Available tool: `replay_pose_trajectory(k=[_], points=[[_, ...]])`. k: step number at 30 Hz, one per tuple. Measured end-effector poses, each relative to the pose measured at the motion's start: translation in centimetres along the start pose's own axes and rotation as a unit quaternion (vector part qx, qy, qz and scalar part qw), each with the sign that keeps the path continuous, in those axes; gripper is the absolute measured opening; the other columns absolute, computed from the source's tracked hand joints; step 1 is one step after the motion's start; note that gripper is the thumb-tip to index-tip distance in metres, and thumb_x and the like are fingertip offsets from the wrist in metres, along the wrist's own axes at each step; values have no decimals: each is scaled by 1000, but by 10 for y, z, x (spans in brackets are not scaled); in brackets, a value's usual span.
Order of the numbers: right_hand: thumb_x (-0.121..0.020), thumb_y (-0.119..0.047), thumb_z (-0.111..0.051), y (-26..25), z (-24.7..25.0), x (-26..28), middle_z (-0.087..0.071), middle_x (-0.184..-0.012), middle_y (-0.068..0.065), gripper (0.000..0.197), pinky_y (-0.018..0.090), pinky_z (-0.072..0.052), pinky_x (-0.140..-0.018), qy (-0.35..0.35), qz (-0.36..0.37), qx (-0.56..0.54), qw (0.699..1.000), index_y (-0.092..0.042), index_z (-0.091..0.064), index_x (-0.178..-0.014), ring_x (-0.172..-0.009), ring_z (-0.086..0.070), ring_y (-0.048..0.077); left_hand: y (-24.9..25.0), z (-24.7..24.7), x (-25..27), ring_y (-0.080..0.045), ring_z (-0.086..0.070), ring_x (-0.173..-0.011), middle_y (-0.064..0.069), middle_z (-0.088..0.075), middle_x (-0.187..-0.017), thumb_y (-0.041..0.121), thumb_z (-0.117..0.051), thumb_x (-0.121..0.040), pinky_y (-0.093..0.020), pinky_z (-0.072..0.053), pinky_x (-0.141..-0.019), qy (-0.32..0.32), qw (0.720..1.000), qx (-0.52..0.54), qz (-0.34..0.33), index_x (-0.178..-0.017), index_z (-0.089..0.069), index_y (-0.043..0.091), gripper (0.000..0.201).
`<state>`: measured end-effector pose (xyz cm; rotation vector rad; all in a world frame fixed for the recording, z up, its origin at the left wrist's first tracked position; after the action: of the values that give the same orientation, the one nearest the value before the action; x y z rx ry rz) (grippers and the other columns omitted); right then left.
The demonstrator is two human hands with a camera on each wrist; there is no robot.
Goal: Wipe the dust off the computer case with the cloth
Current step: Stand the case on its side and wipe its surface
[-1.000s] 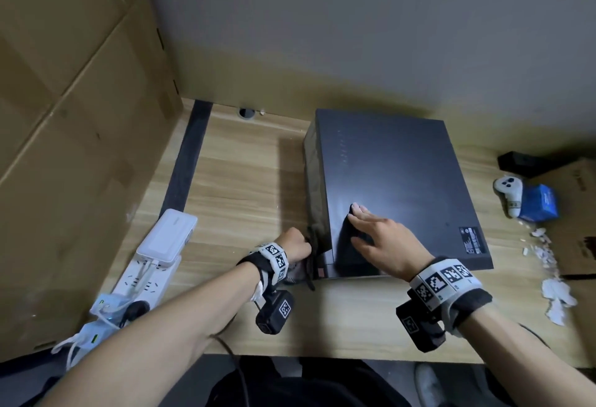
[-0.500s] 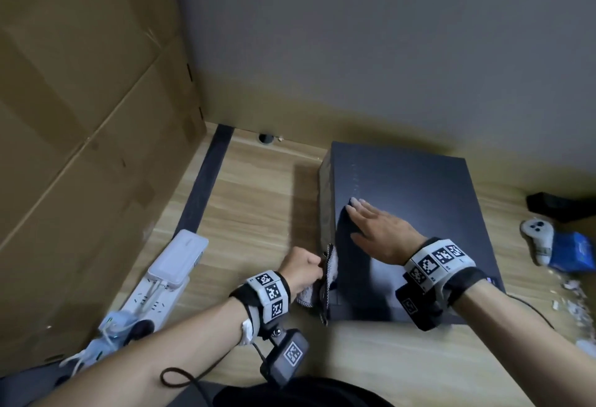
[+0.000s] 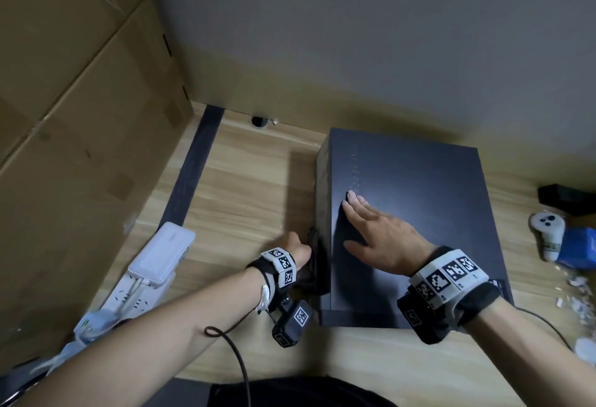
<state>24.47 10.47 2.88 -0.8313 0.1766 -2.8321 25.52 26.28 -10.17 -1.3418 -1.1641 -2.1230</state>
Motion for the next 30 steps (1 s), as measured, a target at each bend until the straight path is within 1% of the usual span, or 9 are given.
replay_pose_trajectory(k=[2, 5, 10, 12, 14, 18, 23, 27, 30], points=[[-97, -46, -44, 1, 0, 1, 8, -166, 0, 79, 29, -22, -119, -1, 3, -6, 1000, -17, -4, -159, -152, 2, 10, -9, 2, 1, -36, -51, -115, -19, -49, -132, 17, -43, -89, -44, -46, -98, 15, 998, -61, -6, -135, -36, 7, 48], [-97, -46, -45, 0, 2, 2, 9, -166, 0, 79, 29, -22, -119, -5, 4, -10, 1000, -17, -4, -159, -152, 2, 10, -14, 7, 17, -29, -54, -90, -14, -58, -106, 17, -46, -94, -30, -46, -79, 11, 990, -137, -38, -117, -51, 5, 27], [-97, -45, -45, -2, 1, 3, 8, -166, -1, 78, 32, -27, -118, 3, -2, -5, 1000, -18, -5, -159, -152, 1, 10, -17, 1, 33, -24, -57, -78, -9, -59, -85, 9, -53, -85, -23, -41, -58, -51, 995, -65, -61, -106, -60, 5, 22], [-97, -42, -44, -2, 1, 3, 7, -166, -2, 76, 32, -27, -117, 8, -3, -6, 1000, -19, -6, -159, -152, 0, 9, -17, 3, 41, -18, -57, -61, -5, -60, -68, 3, -57, -81, -19, -41, -52, -61, 995, -25, -71, -83, -62, 9, 9], [-97, -39, -44, -2, 1, 3, 6, -166, -2, 75, 32, -28, -117, 10, -4, -8, 1000, -19, -6, -159, -152, 0, 9, -17, 5, 47, -13, -48, -40, -1, -51, -48, -2, -59, -80, -19, -36, -42, -61, 994, 9, -86, -65, -53, 14, 22], [-96, -37, -45, -2, 1, 4, 5, -166, -3, 74, 35, -31, -117, 15, -6, -11, 1000, -19, -8, -159, -152, -1, 9, -9, 10, 54, -14, -52, -47, -7, -59, -64, -5, -64, -77, -19, -42, -48, -65, 986, 95, -118, -86, -64, 5, 13], [-96, -41, -47, -2, 0, 4, 6, -166, -2, 77, 34, -29, -119, 17, -3, -17, 1000, -18, -8, -159, -152, 0, 9, 9, 13, 58, -13, -51, -55, -6, -57, -67, -12, -60, -81, -20, -43, -52, -39, 980, 130, -145, -83, -63, 15, 27], [-96, -41, -47, 0, -1, 4, 6, -166, -2, 77, 34, -27, -120, 18, -1, -29, 999, -19, -8, -159, -152, 1, 9, 31, 17, 54, -11, -54, -59, -3, -56, -71, -13, -55, -86, -13, -44, -44, -6, 974, 171, -149, -84, -59, 17, 30], [-96, -37, -47, 0, -1, 5, 5, -166, -2, 76, 34, -26, -120, 19, -1, -34, 999, -19, -9, -159, -152, 0, 9, 49, 21, 44, -13, -56, -62, -3, -56, -77, -14, -50, -87, -18, -48, -39, 14, 971, 196, -137, -84, -59, 17, 32]])
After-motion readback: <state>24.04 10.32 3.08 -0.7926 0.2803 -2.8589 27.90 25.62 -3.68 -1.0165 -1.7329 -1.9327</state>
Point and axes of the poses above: each hand's wrist, its own x-axis away from the middle knuckle, its own z-axis out of the back of the hand, y = z × x, the point moved 3 cm from there along -x, towards the middle knuckle
